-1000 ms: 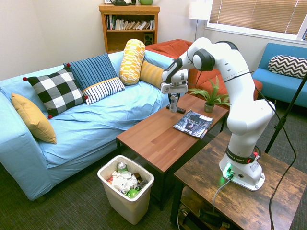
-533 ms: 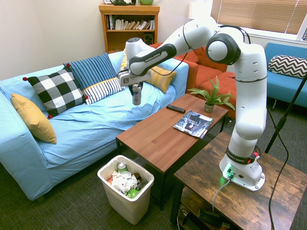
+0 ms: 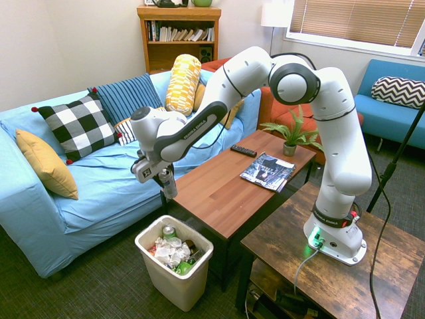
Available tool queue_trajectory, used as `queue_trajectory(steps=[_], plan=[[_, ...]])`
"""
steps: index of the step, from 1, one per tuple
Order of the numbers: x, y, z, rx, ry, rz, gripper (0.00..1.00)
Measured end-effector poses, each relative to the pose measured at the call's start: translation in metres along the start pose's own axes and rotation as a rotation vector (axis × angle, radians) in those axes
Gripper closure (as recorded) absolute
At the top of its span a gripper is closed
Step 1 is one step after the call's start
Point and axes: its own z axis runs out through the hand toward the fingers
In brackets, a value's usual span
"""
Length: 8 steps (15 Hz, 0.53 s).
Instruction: Throw the can in the trash bin
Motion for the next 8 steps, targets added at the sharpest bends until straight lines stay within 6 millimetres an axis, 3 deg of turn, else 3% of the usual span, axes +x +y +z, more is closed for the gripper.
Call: queue_trajectory(steps=[1,2,6,8], plan=[[-0.011,-0.002,0.012,-0.017,-0.003,-0.01,1.0],[-0.016,-0.004,0.023,-0.031,-0.005,-0.016,0.0],[-0.019,-0.013,0.074,-0.088,-0.026,-0.014,0.0],[-0.019,-0.018,0.086,-0.097,-0.032,-0.022,0.0]])
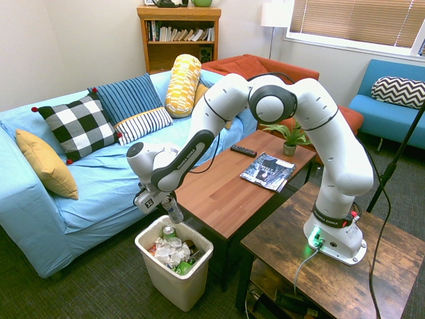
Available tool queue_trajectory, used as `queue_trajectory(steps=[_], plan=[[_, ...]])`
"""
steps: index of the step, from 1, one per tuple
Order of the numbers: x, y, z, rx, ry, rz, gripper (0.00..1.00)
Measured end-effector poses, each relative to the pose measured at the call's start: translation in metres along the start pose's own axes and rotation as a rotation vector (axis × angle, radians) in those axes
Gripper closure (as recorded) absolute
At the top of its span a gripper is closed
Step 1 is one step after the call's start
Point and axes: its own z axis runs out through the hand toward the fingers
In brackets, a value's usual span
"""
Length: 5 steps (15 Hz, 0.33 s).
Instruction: Throw the can in the trash bin
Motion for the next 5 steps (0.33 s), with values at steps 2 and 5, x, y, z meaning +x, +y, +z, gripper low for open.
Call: queue_trajectory(steps=[2,5], plan=[[-0.0055,-0.0052,0.0065,-0.004,-0.002,-0.008,0.0],[-0.0059,-0.009,0.0014,-0.013,-0.003,-0.003,0.0]])
